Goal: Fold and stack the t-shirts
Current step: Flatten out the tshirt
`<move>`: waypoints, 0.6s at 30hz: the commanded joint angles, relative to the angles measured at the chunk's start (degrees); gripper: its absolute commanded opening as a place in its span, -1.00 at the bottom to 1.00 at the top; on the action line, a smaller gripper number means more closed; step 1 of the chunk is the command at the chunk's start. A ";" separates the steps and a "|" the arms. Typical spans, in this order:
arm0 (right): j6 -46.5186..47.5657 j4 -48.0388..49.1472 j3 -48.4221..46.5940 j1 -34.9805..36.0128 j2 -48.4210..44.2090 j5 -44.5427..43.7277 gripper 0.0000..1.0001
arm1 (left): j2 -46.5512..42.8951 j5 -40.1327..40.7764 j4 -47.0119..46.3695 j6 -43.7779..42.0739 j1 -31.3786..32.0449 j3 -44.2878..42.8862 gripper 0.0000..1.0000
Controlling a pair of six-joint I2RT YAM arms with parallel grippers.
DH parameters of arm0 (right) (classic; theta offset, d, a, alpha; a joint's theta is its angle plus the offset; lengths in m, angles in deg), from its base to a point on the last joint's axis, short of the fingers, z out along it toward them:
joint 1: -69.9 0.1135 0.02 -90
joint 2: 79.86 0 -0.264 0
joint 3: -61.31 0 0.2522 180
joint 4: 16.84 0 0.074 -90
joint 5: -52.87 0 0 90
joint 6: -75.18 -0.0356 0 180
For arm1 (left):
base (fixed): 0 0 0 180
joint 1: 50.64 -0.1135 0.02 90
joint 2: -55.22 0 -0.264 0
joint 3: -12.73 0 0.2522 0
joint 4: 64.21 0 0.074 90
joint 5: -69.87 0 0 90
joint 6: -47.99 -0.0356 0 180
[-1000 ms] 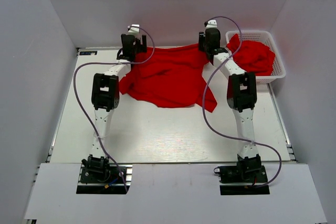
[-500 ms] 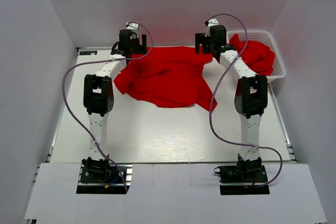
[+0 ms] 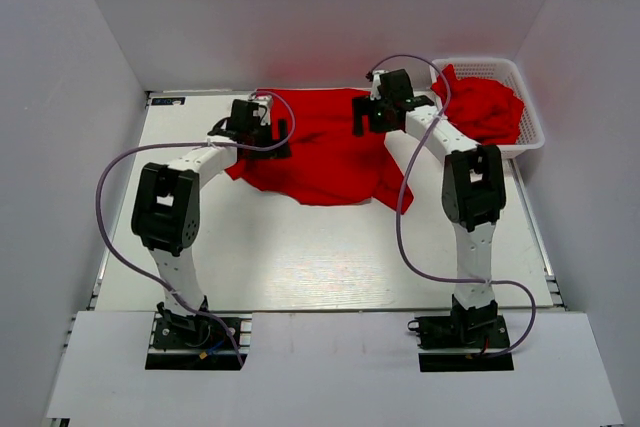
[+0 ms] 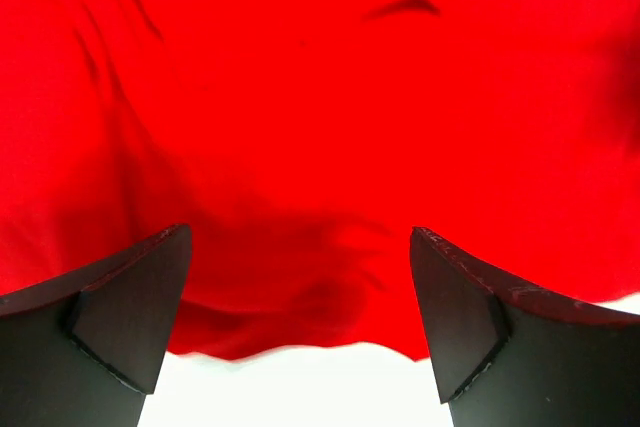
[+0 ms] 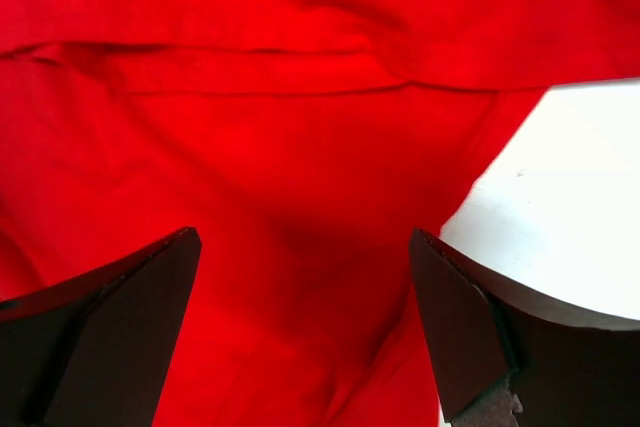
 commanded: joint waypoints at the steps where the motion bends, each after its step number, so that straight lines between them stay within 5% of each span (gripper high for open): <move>1: -0.43 -0.33 -0.69 0.38 1.25 1.18 0.81 | -1.51 -1.97 0.58 2.42 0.79 0.39 1.00; 8: -1.83 -1.99 -0.96 0.38 5.82 1.62 0.81 | 5.17 0.48 0.58 4.98 -0.26 -0.14 1.00; 18: -1.57 -0.33 14.93 1.52 0.12 4.25 0.81 | 13.96 10.32 5.85 4.28 -0.79 -8.74 1.00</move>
